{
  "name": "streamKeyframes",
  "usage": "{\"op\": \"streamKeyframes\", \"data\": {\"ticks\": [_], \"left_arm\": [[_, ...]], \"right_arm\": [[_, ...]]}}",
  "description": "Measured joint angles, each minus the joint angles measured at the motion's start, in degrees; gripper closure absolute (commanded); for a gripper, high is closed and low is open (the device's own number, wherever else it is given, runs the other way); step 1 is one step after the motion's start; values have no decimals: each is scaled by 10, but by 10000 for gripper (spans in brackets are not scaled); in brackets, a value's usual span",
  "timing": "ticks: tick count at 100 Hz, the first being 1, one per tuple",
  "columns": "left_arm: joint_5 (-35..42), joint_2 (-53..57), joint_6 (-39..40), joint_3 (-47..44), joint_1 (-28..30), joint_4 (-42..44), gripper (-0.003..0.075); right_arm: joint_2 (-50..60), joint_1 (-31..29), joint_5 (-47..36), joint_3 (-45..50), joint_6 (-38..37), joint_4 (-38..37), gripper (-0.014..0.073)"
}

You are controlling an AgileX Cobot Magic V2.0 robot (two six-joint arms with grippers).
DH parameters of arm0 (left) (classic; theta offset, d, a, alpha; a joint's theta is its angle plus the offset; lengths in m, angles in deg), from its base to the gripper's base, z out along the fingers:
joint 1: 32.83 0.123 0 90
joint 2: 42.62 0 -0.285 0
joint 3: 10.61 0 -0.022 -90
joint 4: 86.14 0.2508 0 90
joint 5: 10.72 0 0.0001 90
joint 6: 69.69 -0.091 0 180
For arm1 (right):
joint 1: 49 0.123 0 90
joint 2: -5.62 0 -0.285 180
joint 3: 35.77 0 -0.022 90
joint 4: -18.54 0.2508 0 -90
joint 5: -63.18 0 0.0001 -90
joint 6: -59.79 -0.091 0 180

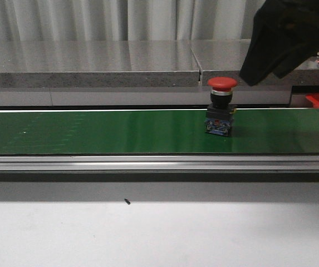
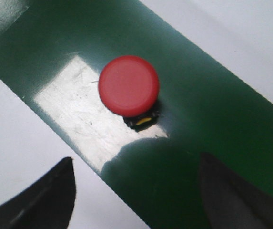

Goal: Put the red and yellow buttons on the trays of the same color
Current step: 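Lower the open right gripper over the second red button on the belt, then close the right gripper on the red button and lift it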

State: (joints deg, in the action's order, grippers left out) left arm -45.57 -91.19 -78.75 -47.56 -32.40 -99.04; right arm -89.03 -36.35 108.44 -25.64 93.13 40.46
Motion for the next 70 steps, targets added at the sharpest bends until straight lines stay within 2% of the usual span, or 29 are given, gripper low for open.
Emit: {"op": "streamKeyframes", "data": {"ticks": [60,65,70], "left_arm": [[0,0,0,0,0,0,741],[0,0,0,0,0,0,741],[0,0,0,0,0,0,741]], "right_arm": [[-60,9,-93,0,0,-7,58],[-63,9,-96,0,0,-7,92],[-66,9,-98,0,0,-7,170]]}}
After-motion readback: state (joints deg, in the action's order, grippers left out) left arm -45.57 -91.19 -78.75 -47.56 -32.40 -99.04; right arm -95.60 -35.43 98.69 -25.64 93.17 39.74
